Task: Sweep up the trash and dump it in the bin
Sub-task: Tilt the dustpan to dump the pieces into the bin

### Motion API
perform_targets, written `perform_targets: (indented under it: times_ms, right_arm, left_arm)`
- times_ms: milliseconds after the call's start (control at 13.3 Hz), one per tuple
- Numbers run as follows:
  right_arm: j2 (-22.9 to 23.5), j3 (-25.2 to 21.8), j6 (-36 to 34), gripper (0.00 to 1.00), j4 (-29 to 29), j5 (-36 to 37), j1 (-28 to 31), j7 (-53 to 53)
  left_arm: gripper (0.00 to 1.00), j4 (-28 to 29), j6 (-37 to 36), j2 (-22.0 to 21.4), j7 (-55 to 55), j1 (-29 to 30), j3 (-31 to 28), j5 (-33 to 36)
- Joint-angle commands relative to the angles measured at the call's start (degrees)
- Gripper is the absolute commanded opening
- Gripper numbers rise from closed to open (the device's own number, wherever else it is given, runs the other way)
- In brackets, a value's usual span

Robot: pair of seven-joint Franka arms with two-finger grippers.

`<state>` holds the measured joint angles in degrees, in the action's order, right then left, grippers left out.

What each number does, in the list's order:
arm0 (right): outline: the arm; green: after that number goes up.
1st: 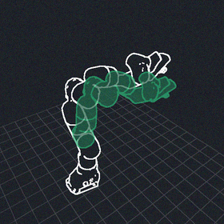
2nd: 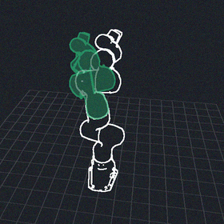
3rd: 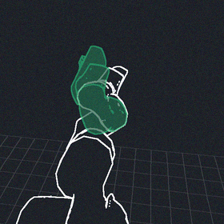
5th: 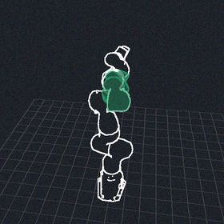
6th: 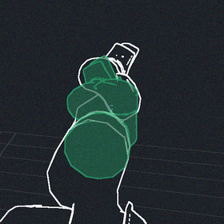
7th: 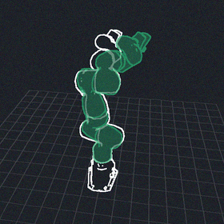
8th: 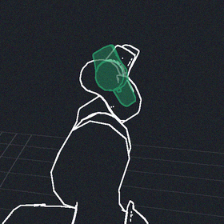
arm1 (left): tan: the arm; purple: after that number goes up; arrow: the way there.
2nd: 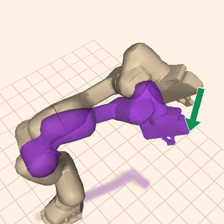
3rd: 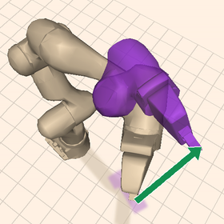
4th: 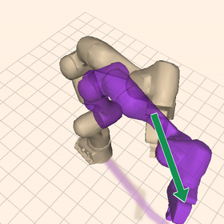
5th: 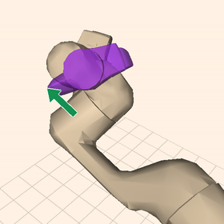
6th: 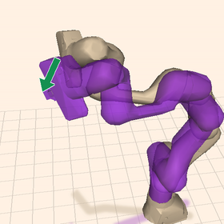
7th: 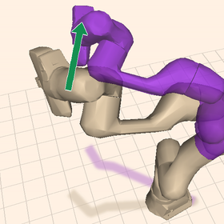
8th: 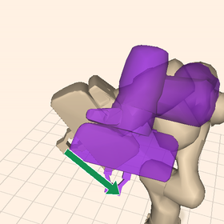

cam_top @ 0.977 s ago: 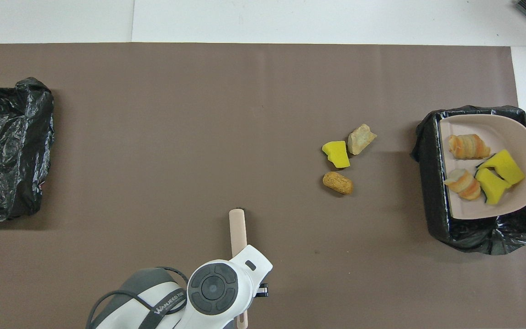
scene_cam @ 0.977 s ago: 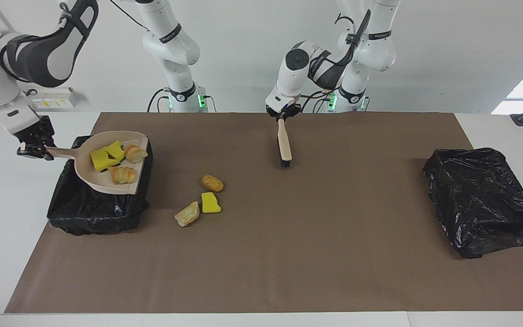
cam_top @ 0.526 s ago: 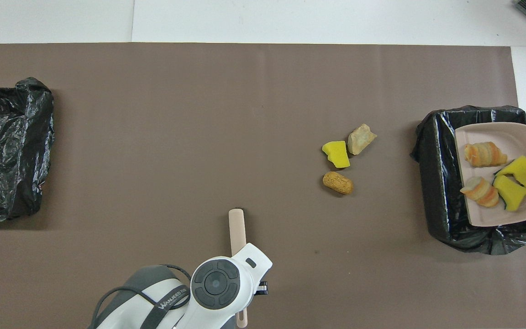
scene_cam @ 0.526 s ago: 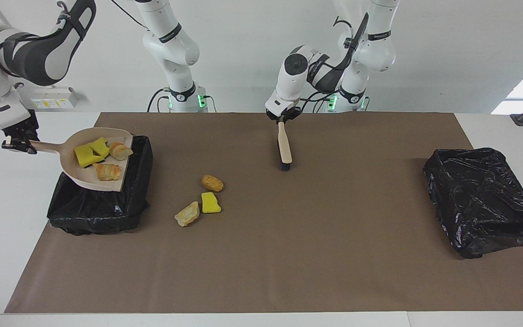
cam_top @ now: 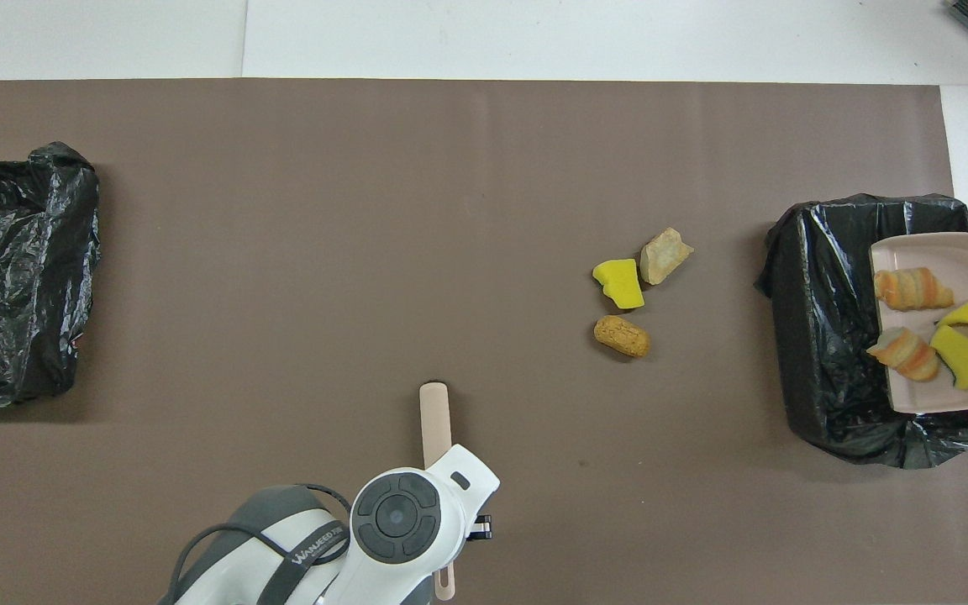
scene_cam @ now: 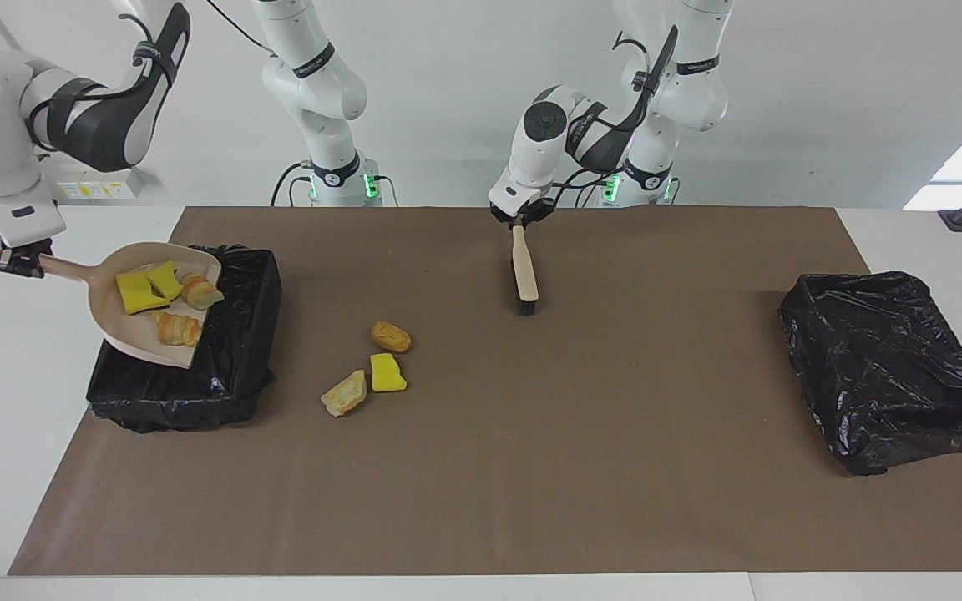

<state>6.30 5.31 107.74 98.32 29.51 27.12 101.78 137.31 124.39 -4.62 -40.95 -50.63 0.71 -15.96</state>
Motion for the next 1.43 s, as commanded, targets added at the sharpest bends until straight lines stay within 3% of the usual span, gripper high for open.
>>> perform_targets:
  times_ms: [0, 75, 226, 451, 902, 1128, 1353]
  right_arm:
    - [-2.26, 0.23, -3.92, 0.0, 1.61, 6.16, -1.54, -4.04]
    - [-2.7, 0.32, -4.81, 0.0, 1.52, 8.53, -2.59, -4.92]
    - [-4.27, 0.32, -7.27, 0.0, 1.52, 11.7, -4.27, -5.37]
    - [-5.86, 0.4, -10.35, 0.0, 1.61, 16.27, -5.5, -5.46]
    - [-8.06, 1.02, -11.15, 0.0, 1.79, 22.52, -5.85, -10.55]
    - [-7.98, 1.37, -11.32, 0.0, 0.39, 21.3, -8.4, -10.9]
    - [-7.71, 2.51, -11.94, 0.0, 0.12, 12.28, -9.11, -13.09]
  left_arm:
    - [0.87, 0.68, 0.95, -0.13, 0.7, -0.52, -0.63, -0.56]
    - [1.0, 0.51, 0.77, -0.13, 0.7, -0.52, -0.63, -0.56]
    - [1.0, -0.02, 0.6, 0.05, 0.7, -0.26, -0.89, -0.3]
    - [1.0, -3.26, -1.85, -0.13, 0.87, 4.65, -1.07, 2.76]
    - [1.0, -10.12, -7.92, -1.71, 9.29, 20.89, -1.24, 6.38]
    - [1.0, -11.61, -8.72, -3.47, 16.23, 28.72, -1.24, 6.47]
    - [1.0, -13.9, -10.65, -3.47, 25.28, 35.75, -1.33, 6.56]
